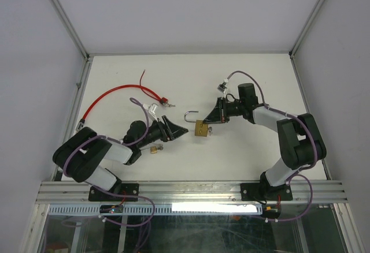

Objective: Lock with the key
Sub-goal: Pick up the lock from the center of the board.

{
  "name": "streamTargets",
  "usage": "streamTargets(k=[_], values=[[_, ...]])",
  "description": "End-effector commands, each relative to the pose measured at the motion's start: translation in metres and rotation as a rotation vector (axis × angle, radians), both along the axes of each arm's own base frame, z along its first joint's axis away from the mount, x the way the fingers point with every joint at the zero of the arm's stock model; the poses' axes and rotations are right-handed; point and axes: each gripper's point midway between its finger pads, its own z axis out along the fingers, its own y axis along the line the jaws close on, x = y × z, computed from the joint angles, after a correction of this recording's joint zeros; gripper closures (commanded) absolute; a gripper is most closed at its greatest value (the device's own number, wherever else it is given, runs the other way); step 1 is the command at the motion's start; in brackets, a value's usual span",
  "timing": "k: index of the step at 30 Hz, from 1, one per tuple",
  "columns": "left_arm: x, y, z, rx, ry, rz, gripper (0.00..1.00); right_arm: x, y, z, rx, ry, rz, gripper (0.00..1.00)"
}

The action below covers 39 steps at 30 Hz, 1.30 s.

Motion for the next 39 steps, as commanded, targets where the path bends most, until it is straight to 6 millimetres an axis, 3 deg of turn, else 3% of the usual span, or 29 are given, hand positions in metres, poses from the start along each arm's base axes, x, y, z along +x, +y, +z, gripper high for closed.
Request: streamTargets(k=[1,4,6,8,22,24,27,29,31,39], values=[[-0.004,-0.015,0.031,-0.15,-0.056,-0.102,0.27,-0.008,0.01,0.063,0.156,-0.158,0.11,1.0],[-0.012,-0.021,0.043,-0.228,-0.085,-0.16,0.24,-0.011,0.011,0.069,0.167,-0.176,0.12,1.0],[-0.017,-0.026,0.05,-0.268,-0.097,-0.196,0.17,-0.013,0.012,0.071,0.17,-0.181,0.125,1.0],[-0.02,-0.031,0.055,-0.281,-0.118,-0.218,0.02,-0.014,0.013,0.071,0.172,-0.185,0.13,1.0],[-0.019,-0.044,0.056,-0.309,-0.124,-0.223,0.01,-0.029,0.021,0.082,0.199,-0.216,0.194,1.0],[-0.021,-0.045,0.061,-0.325,-0.133,-0.234,0.07,-0.029,0.022,0.081,0.198,-0.214,0.195,1.0],[-0.022,-0.048,0.062,-0.342,-0.117,-0.254,0.41,-0.031,0.023,0.081,0.199,-0.213,0.201,1.0],[-0.023,-0.05,0.062,-0.355,-0.105,-0.269,0.57,-0.031,0.023,0.081,0.199,-0.214,0.204,1.0],[-0.026,-0.051,0.064,-0.367,-0.109,-0.285,0.6,-0.032,0.023,0.081,0.198,-0.217,0.204,1.0],[-0.033,-0.053,0.084,-0.394,-0.172,-0.322,0.59,-0.033,0.024,0.078,0.184,-0.231,0.209,1.0]])
